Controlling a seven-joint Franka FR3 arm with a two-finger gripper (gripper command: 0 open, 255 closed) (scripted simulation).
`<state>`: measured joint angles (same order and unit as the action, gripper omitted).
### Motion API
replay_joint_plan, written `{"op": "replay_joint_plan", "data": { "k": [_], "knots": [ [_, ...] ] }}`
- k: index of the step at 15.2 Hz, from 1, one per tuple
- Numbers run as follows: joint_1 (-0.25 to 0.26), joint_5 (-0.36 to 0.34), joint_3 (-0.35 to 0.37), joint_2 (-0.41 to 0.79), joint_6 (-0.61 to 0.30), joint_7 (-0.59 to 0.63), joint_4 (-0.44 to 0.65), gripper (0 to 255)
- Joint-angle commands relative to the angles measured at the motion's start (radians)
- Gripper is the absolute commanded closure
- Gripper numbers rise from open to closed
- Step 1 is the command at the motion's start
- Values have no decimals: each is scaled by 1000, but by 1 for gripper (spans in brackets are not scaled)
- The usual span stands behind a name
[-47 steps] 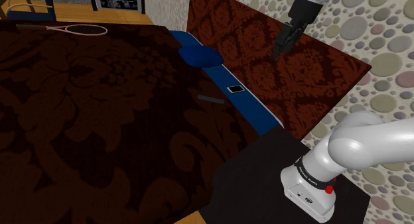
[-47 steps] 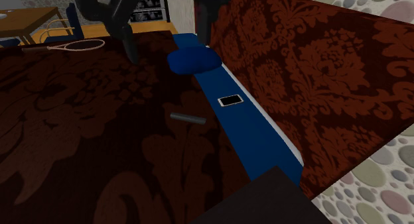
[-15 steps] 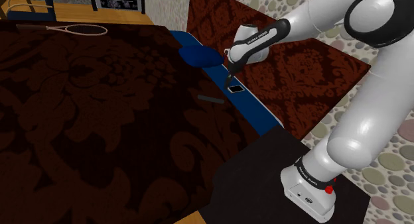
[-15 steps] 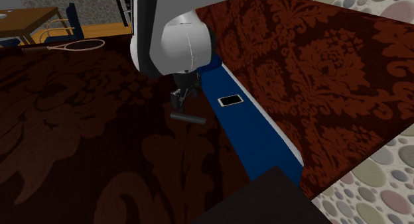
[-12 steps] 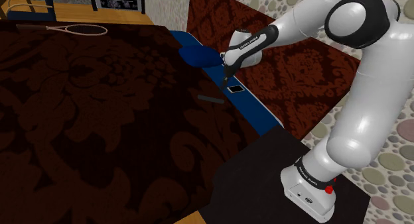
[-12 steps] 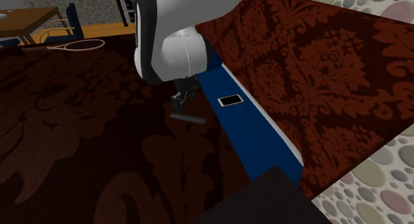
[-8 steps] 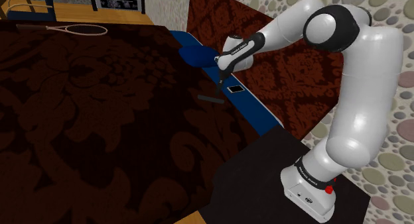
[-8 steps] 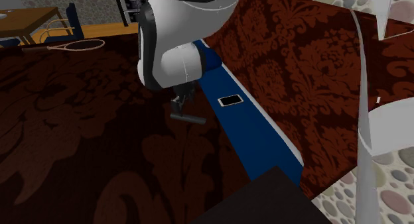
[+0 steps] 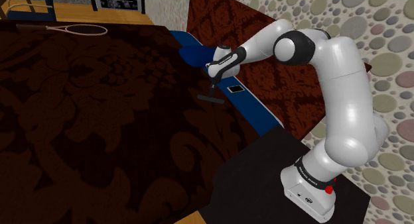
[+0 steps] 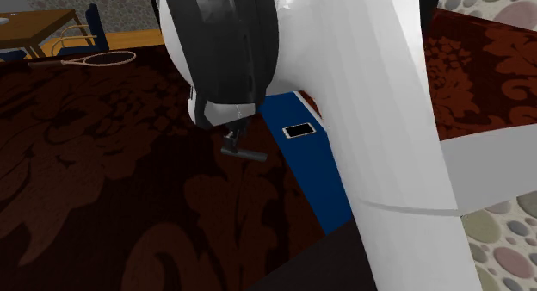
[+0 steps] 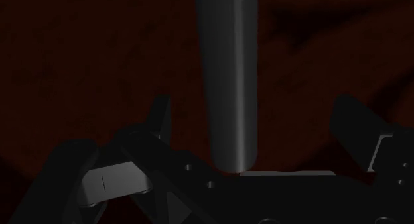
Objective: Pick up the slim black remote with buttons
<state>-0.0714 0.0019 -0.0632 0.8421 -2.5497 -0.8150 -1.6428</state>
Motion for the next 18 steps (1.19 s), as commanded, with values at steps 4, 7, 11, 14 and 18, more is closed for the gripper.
{"op": "replay_joint_plan", "data": {
  "k": [4,7,11,14,18],
  "knots": [
    [-3,-4,5,104,-3,-11,103,0],
    [-4,-4,6,141,-19,-10,124,0],
    [-3,-3,6,159,-26,-9,135,255],
    [-2,-3,6,157,-27,-8,132,255],
    [-2,-3,6,158,-27,-8,132,255]
  ]
}}
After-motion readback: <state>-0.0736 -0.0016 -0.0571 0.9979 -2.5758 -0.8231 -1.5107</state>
